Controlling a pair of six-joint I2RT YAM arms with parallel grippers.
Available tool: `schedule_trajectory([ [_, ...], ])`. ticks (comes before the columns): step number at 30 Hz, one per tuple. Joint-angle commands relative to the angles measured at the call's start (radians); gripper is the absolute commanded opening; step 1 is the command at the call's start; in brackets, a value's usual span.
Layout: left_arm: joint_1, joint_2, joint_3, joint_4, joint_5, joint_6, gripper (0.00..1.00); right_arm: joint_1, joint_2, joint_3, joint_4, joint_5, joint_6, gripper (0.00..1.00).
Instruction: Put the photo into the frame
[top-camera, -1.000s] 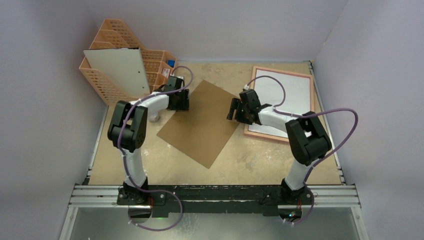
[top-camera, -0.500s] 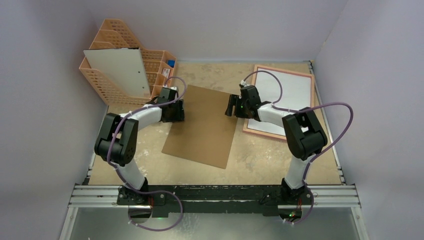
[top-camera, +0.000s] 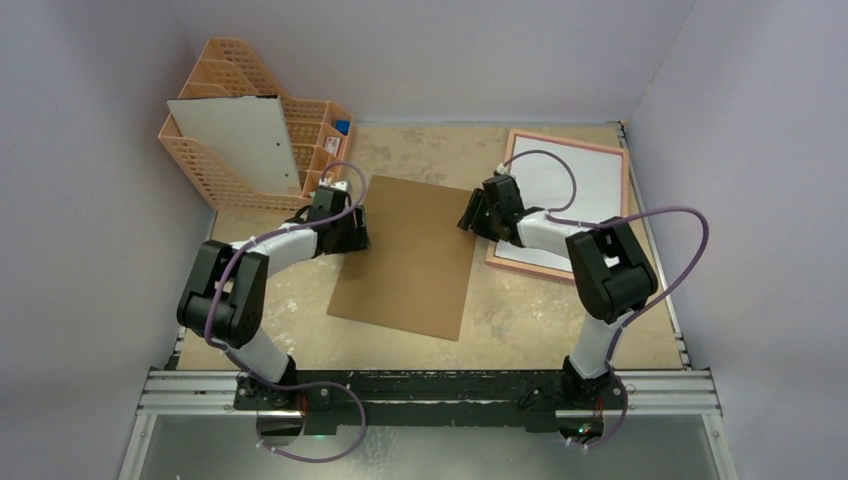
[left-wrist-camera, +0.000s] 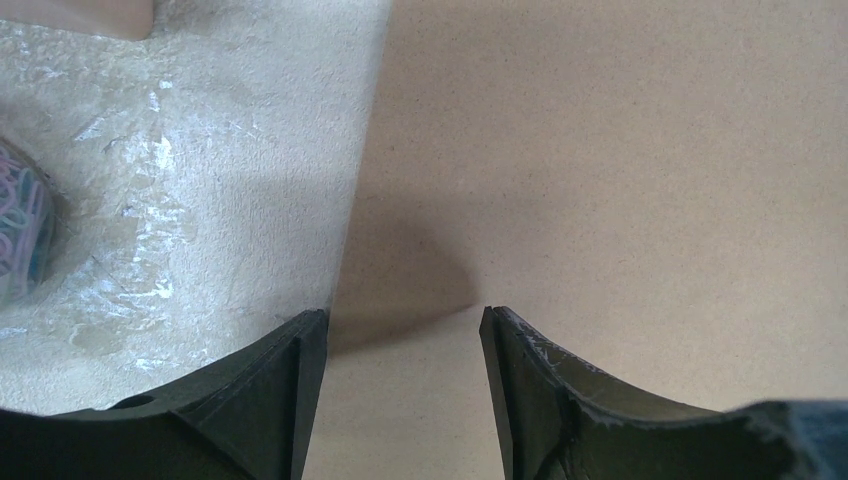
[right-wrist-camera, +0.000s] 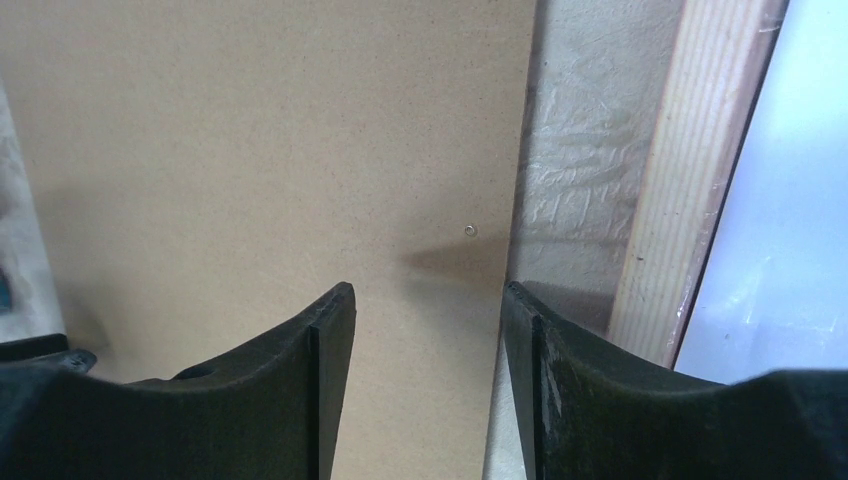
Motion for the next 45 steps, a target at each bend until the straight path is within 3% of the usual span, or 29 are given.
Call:
schedule_trajectory([
  [1,-0.043,0.052,-0.061,-0.018,0.215,-0.082,0.59,0.050,0.017,-0.058,-0.005,-0.236,0.142,0.57],
  [5,-0.043,0.065,-0.065,-0.004,0.234,-0.085,0.58,0.051,-0.049,-0.062,0.142,-0.329,0.140,0.51],
  [14,-0.054,0.084,-0.067,0.057,0.305,-0.098,0.56,0.051,-0.256,-0.095,0.207,-0.354,0.114,0.49],
  [25,-0.180,0.146,-0.038,0.138,0.348,-0.155,0.56,0.005,-0.311,-0.129,0.088,-0.100,0.081,0.48],
  [31,-0.264,0.223,-0.034,0.253,0.378,-0.221,0.55,-0.108,-0.356,-0.196,0.092,-0.081,0.028,0.49],
  [37,-0.280,0.229,-0.039,0.263,0.333,-0.239,0.54,-0.190,-0.363,-0.246,0.073,-0.025,0.007,0.49],
  [45,-0.280,0.214,-0.038,0.228,0.272,-0.216,0.54,-0.221,-0.332,-0.264,-0.013,0.080,0.012,0.58],
])
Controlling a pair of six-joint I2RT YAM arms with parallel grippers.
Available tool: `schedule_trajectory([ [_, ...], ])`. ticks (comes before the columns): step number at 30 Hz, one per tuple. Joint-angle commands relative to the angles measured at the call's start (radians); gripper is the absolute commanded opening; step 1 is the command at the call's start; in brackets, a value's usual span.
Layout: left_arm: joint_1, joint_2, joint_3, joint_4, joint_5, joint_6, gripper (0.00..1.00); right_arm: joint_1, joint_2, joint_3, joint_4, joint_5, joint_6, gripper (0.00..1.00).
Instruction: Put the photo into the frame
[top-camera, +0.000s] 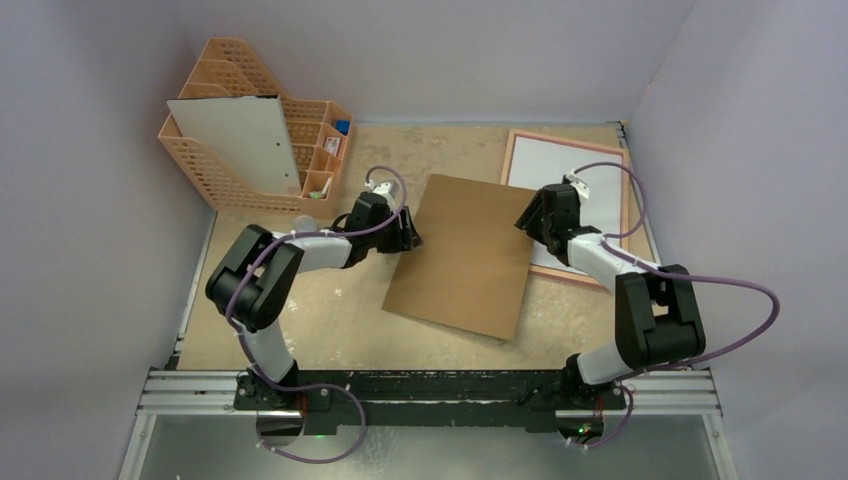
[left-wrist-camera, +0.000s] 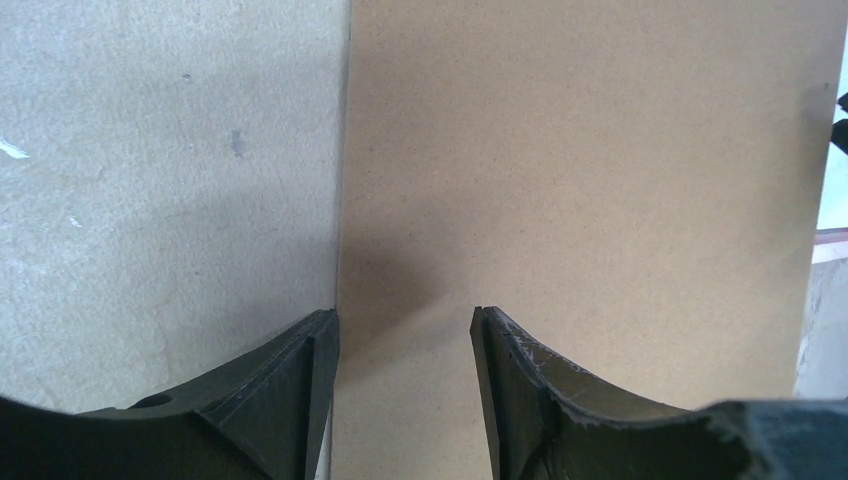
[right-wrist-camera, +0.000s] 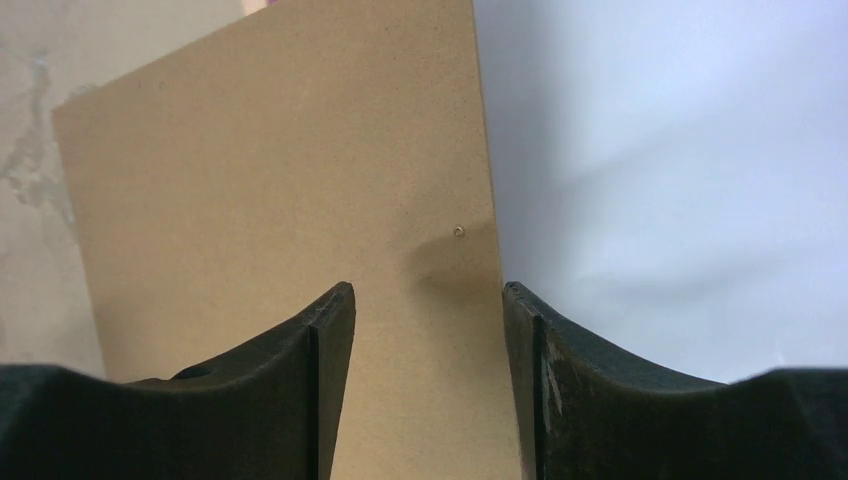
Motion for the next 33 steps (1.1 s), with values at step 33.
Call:
schedule_trajectory([
  [33,-0.063,0.080,-0.005,-0.167,0.118,-0.060,0.54,0.013,-0.340,-0.161,0.120,-0.474,0.025,0.60],
])
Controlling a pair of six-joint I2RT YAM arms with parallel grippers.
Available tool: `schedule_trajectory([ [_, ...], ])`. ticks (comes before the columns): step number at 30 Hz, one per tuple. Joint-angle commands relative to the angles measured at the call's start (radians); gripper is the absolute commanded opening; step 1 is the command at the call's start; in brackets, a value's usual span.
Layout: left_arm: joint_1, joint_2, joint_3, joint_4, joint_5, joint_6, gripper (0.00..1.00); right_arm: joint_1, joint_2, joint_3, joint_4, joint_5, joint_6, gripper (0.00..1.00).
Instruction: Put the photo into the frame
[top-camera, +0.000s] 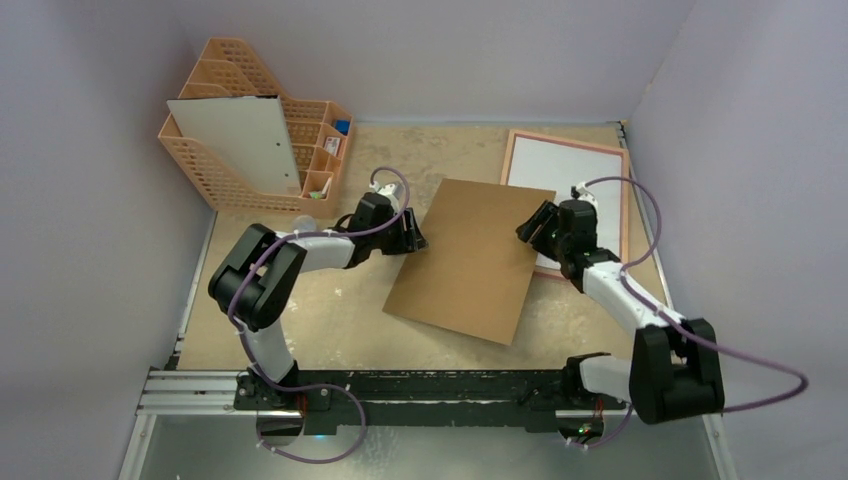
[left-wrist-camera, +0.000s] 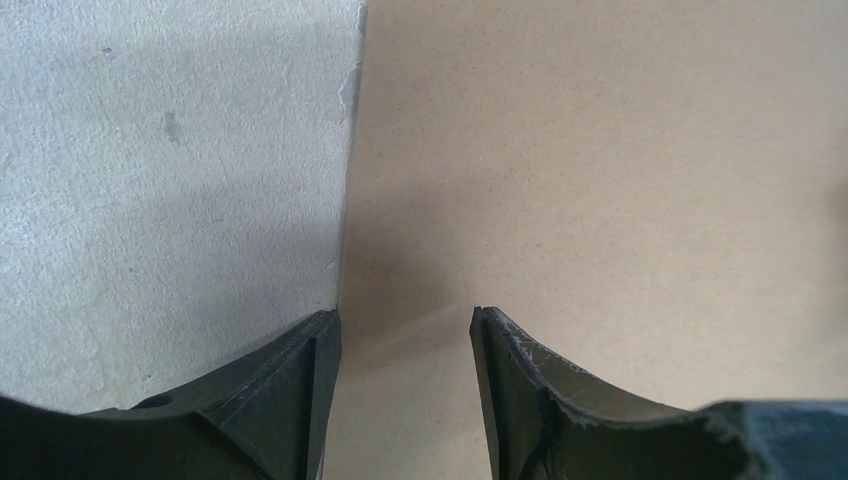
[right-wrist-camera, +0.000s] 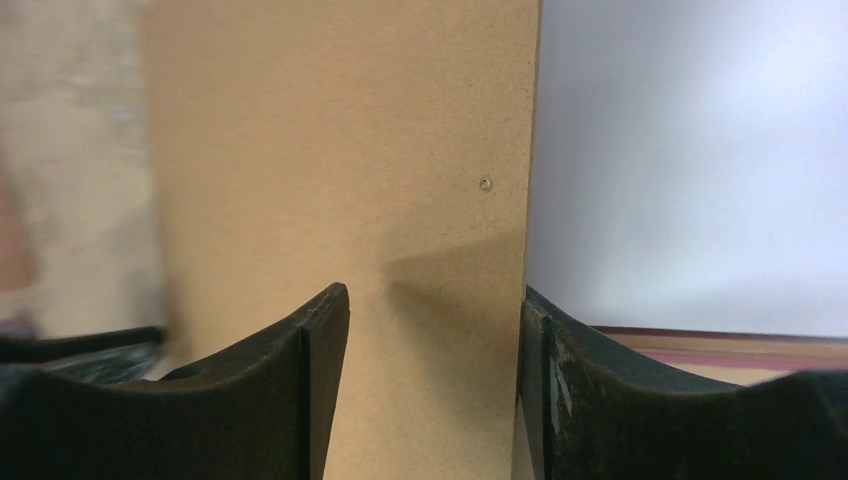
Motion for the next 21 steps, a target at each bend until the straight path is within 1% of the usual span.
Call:
schedule_trajectory([
  [1,-0.044,0.070,-0.009,-0.171,0.081,-0.027,0.54,0.039,-0.119,-0.015,0.206,-0.349,0.013,0.60],
  [5,-0.044,0.079,0.012,-0.173,0.089,-0.031,0.54,0.039,-0.104,-0.041,0.290,-0.516,0.018,0.59],
  [8,-0.044,0.078,0.025,-0.176,0.086,-0.036,0.53,0.039,-0.066,-0.040,0.278,-0.564,0.034,0.55],
  [10,-0.044,0.076,0.028,-0.176,0.085,-0.038,0.54,0.039,-0.060,-0.026,0.247,-0.556,0.036,0.53],
  [16,-0.043,0.073,0.037,-0.187,0.071,-0.035,0.54,0.039,-0.073,0.054,0.053,-0.420,0.020,0.42],
  [20,-0.044,0.060,0.047,-0.206,0.041,-0.032,0.54,0.039,-0.079,0.091,-0.028,-0.387,0.023,0.34],
  [21,-0.043,0.057,0.051,-0.208,0.036,-0.031,0.54,0.039,-0.081,0.098,-0.040,-0.385,0.024,0.31],
])
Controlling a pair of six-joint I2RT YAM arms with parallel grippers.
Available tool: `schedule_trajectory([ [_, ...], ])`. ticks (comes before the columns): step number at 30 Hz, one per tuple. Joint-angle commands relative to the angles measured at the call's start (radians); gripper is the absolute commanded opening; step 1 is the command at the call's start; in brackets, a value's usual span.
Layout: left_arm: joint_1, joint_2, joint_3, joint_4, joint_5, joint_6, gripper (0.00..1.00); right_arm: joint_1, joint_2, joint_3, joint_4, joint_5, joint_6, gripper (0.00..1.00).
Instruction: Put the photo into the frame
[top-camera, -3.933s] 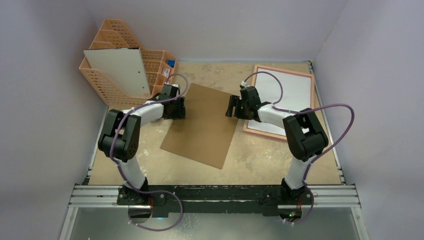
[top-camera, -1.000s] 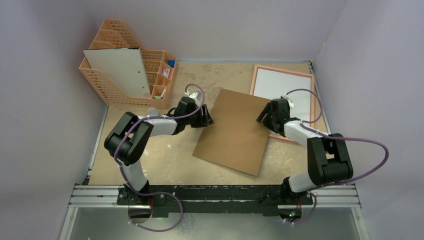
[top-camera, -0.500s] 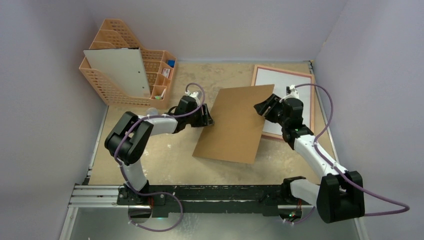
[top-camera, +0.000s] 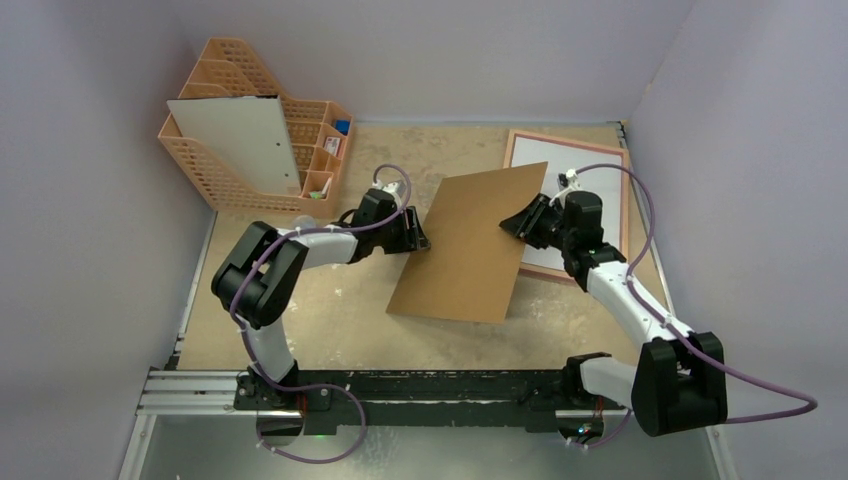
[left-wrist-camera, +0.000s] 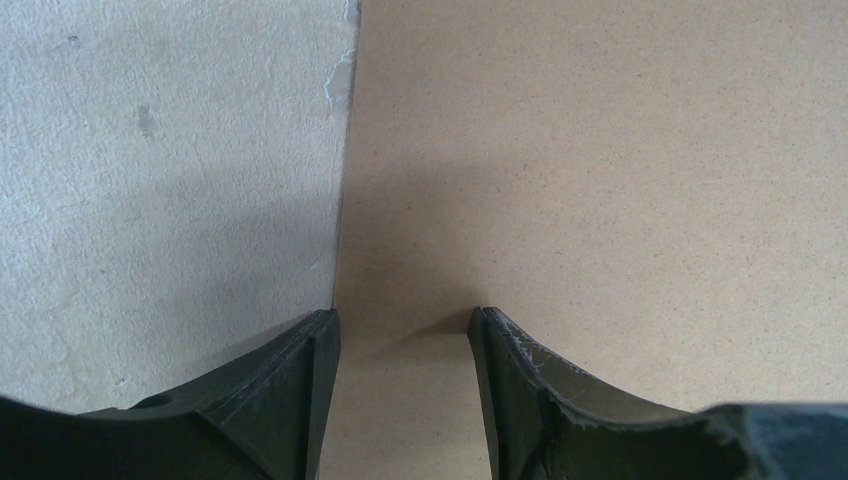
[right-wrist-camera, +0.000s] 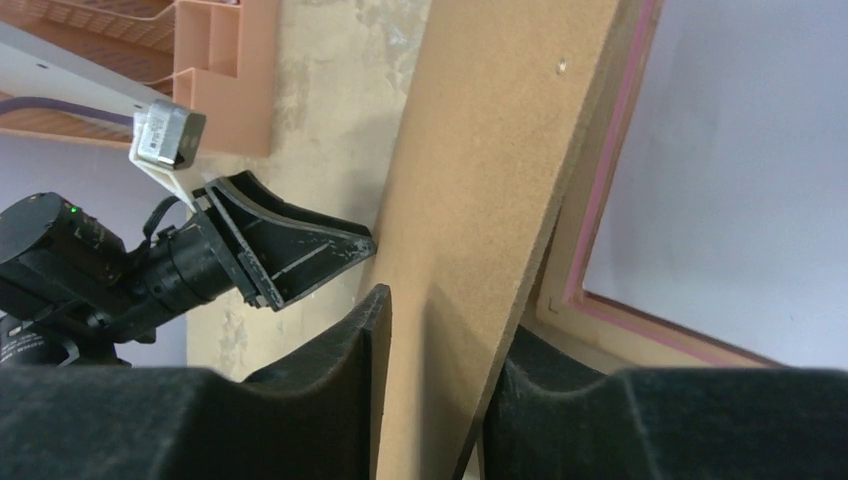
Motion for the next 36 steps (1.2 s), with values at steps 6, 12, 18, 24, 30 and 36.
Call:
schedule_trajectory([
  [6,-0.039,0.026,0.030,-0.151,-0.001,0.005,0.54,0.040,-0.011,0.130,-0.179,0.015,0.003,0.00],
  [12,-0.040,-0.019,0.088,-0.175,-0.049,0.040,0.55,0.040,-0.034,0.353,-0.250,0.165,-0.036,0.00],
  [18,-0.041,-0.018,0.153,-0.098,-0.091,0.055,0.59,0.040,-0.104,0.530,-0.290,0.469,-0.053,0.00],
  [24,-0.065,0.039,0.234,-0.050,-0.086,0.053,0.61,0.040,-0.219,0.576,-0.299,0.743,-0.065,0.00],
  [30,-0.131,0.140,0.332,-0.006,-0.066,0.042,0.60,0.040,-0.288,0.624,-0.347,1.002,-0.071,0.00],
  [36,-0.192,0.271,0.459,-0.017,-0.059,-0.029,0.56,0.040,-0.348,0.640,-0.374,1.117,-0.097,0.00],
])
